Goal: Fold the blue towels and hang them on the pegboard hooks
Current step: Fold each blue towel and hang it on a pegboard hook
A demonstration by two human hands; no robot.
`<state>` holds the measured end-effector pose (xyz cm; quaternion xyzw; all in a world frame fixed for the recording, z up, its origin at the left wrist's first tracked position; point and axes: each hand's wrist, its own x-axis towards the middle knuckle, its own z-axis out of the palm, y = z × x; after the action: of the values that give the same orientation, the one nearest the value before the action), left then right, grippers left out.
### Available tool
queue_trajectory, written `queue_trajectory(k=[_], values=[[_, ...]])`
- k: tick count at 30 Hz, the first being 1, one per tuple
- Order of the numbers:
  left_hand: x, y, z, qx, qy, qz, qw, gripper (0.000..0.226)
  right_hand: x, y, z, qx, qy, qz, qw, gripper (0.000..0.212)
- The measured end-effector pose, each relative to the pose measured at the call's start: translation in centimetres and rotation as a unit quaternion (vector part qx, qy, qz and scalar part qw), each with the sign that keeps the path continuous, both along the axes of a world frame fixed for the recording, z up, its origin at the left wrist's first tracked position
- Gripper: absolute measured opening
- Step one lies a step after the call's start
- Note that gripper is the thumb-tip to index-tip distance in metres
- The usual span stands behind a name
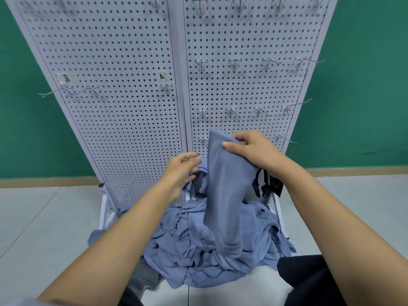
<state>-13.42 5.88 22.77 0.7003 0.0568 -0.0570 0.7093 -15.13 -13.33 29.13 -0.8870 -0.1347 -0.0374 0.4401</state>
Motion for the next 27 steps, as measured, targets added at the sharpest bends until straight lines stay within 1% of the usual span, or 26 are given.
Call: queue_trajectory(k=[3,5,6,8,10,12,13,14,15,16,17,19,22,24,27], values=[[0.4,0.6,-2.1,-0.032,0.080,0.015,0.996,0.018,-0.4,0.2,1.3,0.114,0.024,0.004,0.993,0.031],[0.4,1.0,-3.1,-0.036,0.134,0.032,0.990,0.013,-0.4,0.4,2.5,0.164,0.022,0.011,0.986,0.025],[0.3,1.2,-3.6,-0.037,0.160,0.036,0.986,0.014,-0.4,0.6,3.3,0.186,0.020,0.013,0.982,0.023],[-0.1,1.9,-4.3,-0.056,0.215,0.019,0.975,0.029,-0.3,0.8,5.4,0.227,0.012,0.019,0.974,0.023],[-0.3,2.8,-5.1,-0.123,0.277,-0.017,0.953,0.056,-0.4,0.9,7.6,0.267,-0.009,0.037,0.963,0.019],[-0.4,3.5,-5.5,-0.227,0.333,-0.063,0.913,0.084,-0.6,0.8,9.3,0.316,-0.034,0.056,0.946,0.017],[-0.6,3.8,-5.4,-0.281,0.345,-0.087,0.891,0.091,-0.6,0.6,9.8,0.340,-0.044,0.058,0.937,0.016],[-0.7,4.0,-5.0,-0.323,0.346,-0.107,0.875,0.092,-0.7,0.2,9.9,0.357,-0.052,0.052,0.931,0.015],[-0.9,4.3,-4.4,-0.349,0.339,-0.124,0.865,0.088,-0.6,-0.2,9.7,0.367,-0.056,0.040,0.928,0.015],[-1.2,4.5,-3.7,-0.359,0.327,-0.142,0.863,0.083,-0.6,-0.7,9.3,0.374,-0.054,0.024,0.925,0.015],[-1.3,4.9,-3.1,-0.352,0.316,-0.157,0.867,0.075,-0.5,-1.3,8.6,0.383,-0.046,0.005,0.923,0.015],[-1.1,5.8,-2.4,-0.294,0.292,-0.180,0.892,0.054,-0.2,-2.1,6.9,0.412,-0.024,-0.030,0.910,0.015],[-0.9,6.7,-3.5,-0.178,0.287,-0.154,0.929,0.042,0.1,-2.2,4.2,0.440,0.019,-0.070,0.895,0.019],[-0.9,6.3,-4.9,-0.091,0.293,-0.114,0.945,0.038,0.3,-1.5,3.2,0.424,0.034,-0.087,0.901,0.020],[-1.3,5.2,-6.1,-0.001,0.287,-0.084,0.954,0.019,0.6,0.2,3.0,0.378,0.035,-0.085,0.921,0.023]])
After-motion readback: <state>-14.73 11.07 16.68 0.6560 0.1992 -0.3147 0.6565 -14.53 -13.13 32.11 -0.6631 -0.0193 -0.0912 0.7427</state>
